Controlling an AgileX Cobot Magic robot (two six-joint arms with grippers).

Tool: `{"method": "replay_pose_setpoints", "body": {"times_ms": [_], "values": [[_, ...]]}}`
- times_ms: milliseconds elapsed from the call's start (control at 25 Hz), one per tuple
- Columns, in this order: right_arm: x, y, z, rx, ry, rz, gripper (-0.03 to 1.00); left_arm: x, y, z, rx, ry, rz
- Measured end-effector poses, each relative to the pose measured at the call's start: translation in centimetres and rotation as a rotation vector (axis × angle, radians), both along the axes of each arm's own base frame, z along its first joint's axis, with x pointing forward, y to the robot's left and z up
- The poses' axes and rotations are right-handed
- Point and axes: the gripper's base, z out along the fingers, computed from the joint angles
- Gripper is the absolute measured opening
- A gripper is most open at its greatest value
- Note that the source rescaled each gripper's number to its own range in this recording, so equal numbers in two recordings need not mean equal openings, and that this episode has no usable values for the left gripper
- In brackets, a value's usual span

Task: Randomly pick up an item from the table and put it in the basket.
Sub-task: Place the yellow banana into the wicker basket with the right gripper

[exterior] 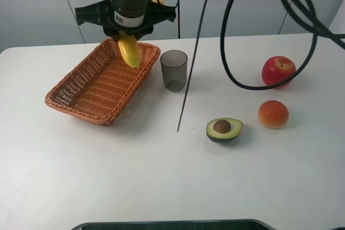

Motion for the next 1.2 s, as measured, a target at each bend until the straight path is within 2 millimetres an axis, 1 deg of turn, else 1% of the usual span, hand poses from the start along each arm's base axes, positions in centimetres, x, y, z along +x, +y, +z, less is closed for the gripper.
{"method": "replay_pose_setpoints", "body": {"times_ms": [80, 240, 400, 520, 720, 880, 1080, 1120, 1160, 1200], "values": [[-0.4, 1.6, -0.3, 0.029, -0.025, 0.044, 0.02, 0.0, 0.0, 0.0, 0.0, 0.0, 0.0], [-1.1, 4.3, -1.8, 0.104, -0.063, 0.117, 0.02, 0.0, 0.0, 0.0, 0.0, 0.0, 0.0], [-1.2, 5.9, -3.8, 0.158, -0.083, 0.161, 0.02, 0.0, 0.0, 0.0, 0.0, 0.0, 0.0], [-1.2, 6.4, -5.2, 0.152, -0.079, 0.176, 0.02, 0.0, 0.0, 0.0, 0.0, 0.0, 0.0], [-1.1, 6.5, -7.5, 0.085, -0.061, 0.206, 0.02, 0.0, 0.0, 0.0, 0.0, 0.0, 0.0], [-1.2, 6.5, -8.6, 0.036, -0.052, 0.243, 0.02, 0.0, 0.0, 0.0, 0.0, 0.0, 0.0], [-1.3, 6.5, -8.9, 0.032, -0.042, 0.251, 0.02, 0.0, 0.0, 0.0, 0.0, 0.0, 0.0], [-1.3, 6.5, -8.9, 0.032, -0.042, 0.251, 0.05, 0.0, 0.0, 0.0, 0.0, 0.0, 0.0], [-1.3, 6.5, -8.9, 0.032, -0.041, 0.251, 0.15, 0.0, 0.0, 0.0, 0.0, 0.0, 0.0], [-1.3, 6.5, -8.9, 0.031, -0.038, 0.25, 0.31, 0.0, 0.0, 0.0, 0.0, 0.0, 0.0]]}}
